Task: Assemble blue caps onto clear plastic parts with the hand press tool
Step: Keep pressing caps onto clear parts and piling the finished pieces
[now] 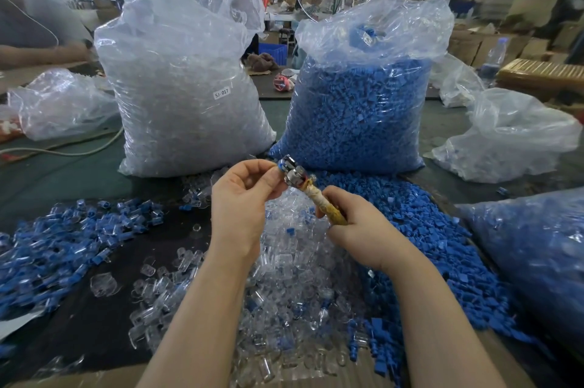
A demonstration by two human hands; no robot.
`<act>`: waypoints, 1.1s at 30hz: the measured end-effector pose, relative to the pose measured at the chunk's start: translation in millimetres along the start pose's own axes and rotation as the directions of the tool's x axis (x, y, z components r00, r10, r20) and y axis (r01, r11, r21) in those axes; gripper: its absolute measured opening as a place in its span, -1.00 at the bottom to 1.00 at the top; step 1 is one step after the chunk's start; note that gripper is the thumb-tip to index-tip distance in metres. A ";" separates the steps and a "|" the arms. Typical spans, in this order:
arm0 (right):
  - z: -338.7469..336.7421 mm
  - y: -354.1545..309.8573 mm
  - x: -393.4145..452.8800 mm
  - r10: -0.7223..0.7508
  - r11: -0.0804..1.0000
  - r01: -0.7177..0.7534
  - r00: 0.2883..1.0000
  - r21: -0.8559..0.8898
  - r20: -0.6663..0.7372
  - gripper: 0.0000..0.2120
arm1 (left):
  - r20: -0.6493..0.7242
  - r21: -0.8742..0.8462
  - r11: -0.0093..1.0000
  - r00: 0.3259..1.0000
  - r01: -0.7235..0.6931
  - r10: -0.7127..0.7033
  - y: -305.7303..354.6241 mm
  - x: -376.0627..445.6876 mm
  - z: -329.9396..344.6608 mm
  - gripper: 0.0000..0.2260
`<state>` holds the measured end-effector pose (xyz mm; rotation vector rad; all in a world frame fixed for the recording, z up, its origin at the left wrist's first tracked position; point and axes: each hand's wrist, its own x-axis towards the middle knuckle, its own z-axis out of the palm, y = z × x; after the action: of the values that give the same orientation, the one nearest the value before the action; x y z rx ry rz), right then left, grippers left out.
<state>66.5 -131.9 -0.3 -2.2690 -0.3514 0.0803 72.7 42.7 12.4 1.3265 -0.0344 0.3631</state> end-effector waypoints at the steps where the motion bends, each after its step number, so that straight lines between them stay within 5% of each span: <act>1: 0.9 0.2 0.3 0.001 1.000 -0.001 1.000 -0.003 -0.007 -0.78 | -0.001 0.001 1.000 1.000 0.000 0.000 0.0 -0.3 0.1 -0.90; 10: -2.5 2.4 1.6 0.043 0.997 -0.044 0.999 -0.064 -0.020 -0.75 | -0.061 -0.058 0.982 0.981 0.179 -0.182 3.1 5.6 -7.2 -0.94; 15: -8.7 9.8 3.6 0.107 0.984 -0.128 0.981 -0.122 -0.164 -0.76 | -0.314 -0.492 0.827 0.830 0.273 -0.461 7.7 24.9 -45.5 -0.93; 19: -11.7 14.5 2.0 0.161 0.955 -0.207 0.963 -0.211 -0.217 -0.88 | -0.418 -0.725 0.670 0.672 0.158 -0.611 -0.6 28.3 -92.2 -0.87; 22: -8.2 17.6 2.2 0.184 0.918 -0.274 0.935 -0.286 -0.304 -0.94 | -0.558 -0.702 0.712 0.600 0.028 -0.574 -4.4 30.2 -113.4 -0.69; 25: -5.4 21.1 4.6 0.270 0.877 -0.390 0.884 -0.282 -0.382 -0.92 | -0.491 -0.817 0.572 0.605 -0.070 -0.627 -7.0 29.0 -125.0 -0.64; 26: -5.0 22.7 5.4 0.306 0.865 -0.427 0.865 -0.264 -0.398 -0.91 | -0.457 -0.794 0.608 0.651 0.008 -0.606 -4.8 22.3 -123.0 -0.64; 28: -5.2 26.0 6.0 0.365 0.839 -0.491 0.828 -0.236 -0.426 -0.89 | -0.570 -0.571 0.805 0.627 0.163 -0.531 -3.3 12.2 -120.6 -0.62; 30: -5.4 27.9 5.9 0.409 0.808 -0.542 0.798 -0.232 -0.442 -0.88 | -0.390 -0.736 0.655 0.681 0.174 -0.620 -7.5 18.2 -123.6 -0.66; 33: -4.1 30.0 4.9 0.460 0.761 -0.600 0.766 -0.244 -0.449 -0.89 | -0.526 -0.413 0.860 0.692 0.300 -0.494 -0.1 34.5 -111.5 -0.69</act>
<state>78.7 -152.4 -19.7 -2.6336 0.5543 -0.1257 85.2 157.0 -7.7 0.8245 0.7333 0.3820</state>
